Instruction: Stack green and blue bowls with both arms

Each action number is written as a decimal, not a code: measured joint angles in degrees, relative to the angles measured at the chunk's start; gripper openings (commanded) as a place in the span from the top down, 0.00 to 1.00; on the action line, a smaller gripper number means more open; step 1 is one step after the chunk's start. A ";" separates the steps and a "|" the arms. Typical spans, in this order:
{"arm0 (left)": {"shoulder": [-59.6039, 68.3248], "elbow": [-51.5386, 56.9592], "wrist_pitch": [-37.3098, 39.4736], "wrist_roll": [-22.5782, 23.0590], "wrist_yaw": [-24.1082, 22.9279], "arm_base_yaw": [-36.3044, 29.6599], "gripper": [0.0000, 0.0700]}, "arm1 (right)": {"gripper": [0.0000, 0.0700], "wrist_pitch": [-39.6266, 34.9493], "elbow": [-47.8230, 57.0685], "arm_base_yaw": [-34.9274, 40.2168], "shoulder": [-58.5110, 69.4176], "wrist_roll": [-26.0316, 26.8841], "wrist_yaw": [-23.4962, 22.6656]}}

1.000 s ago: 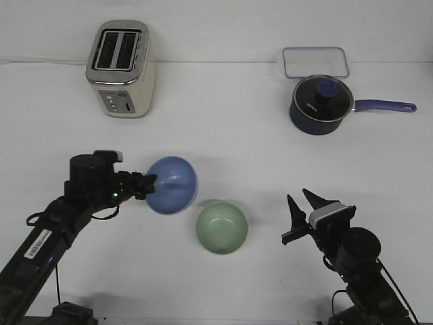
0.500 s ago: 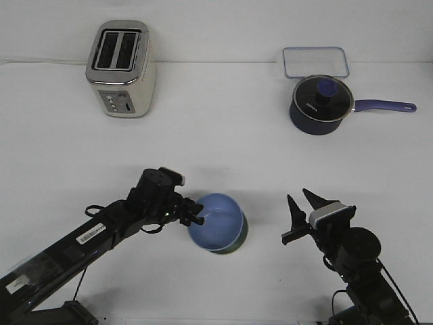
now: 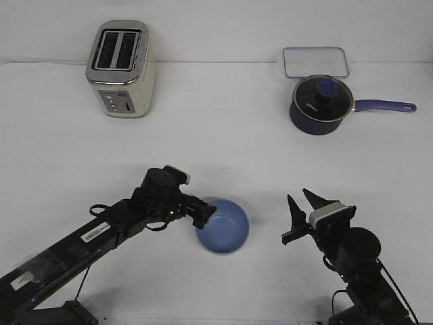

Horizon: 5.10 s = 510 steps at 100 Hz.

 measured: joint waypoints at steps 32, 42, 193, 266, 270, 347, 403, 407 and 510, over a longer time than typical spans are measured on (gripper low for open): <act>-16.87 0.55 -0.20 7.39 -19.32 14.58 1.00 | 0.62 0.44 0.00 0.00 0.00 -0.17 1.42; -21.81 0.55 -1.92 10.12 -20.48 20.06 0.98 | 0.79 2.08 0.00 0.00 0.00 -0.17 2.08; -66.34 -29.11 10.43 18.99 -22.18 31.65 0.98 | 1.00 -0.90 -5.03 0.00 -17.42 -1.66 10.12; -77.90 -48.85 11.19 17.31 -13.42 35.04 0.98 | 1.00 -0.83 -5.03 0.00 -17.42 -1.66 10.12; -77.92 -49.79 12.61 17.18 -13.46 35.04 0.98 | 1.00 -0.85 -5.03 0.00 -17.42 -1.66 10.12; -77.92 -51.45 14.86 13.16 -13.40 35.04 0.98 | 1.00 -0.48 -5.03 0.00 -17.42 -1.66 10.12; -77.92 -51.45 14.86 13.16 -13.40 35.04 0.98 | 1.00 0.17 -11.30 -11.41 -24.96 -12.17 10.51; -77.92 -51.45 14.88 13.16 -13.40 35.04 0.98 | 1.00 -0.17 -13.68 -13.31 -26.67 -13.38 9.75; -77.90 -51.45 14.80 13.14 -13.40 35.04 0.98 | 1.00 1.90 -26.08 -19.10 -32.70 -20.13 7.50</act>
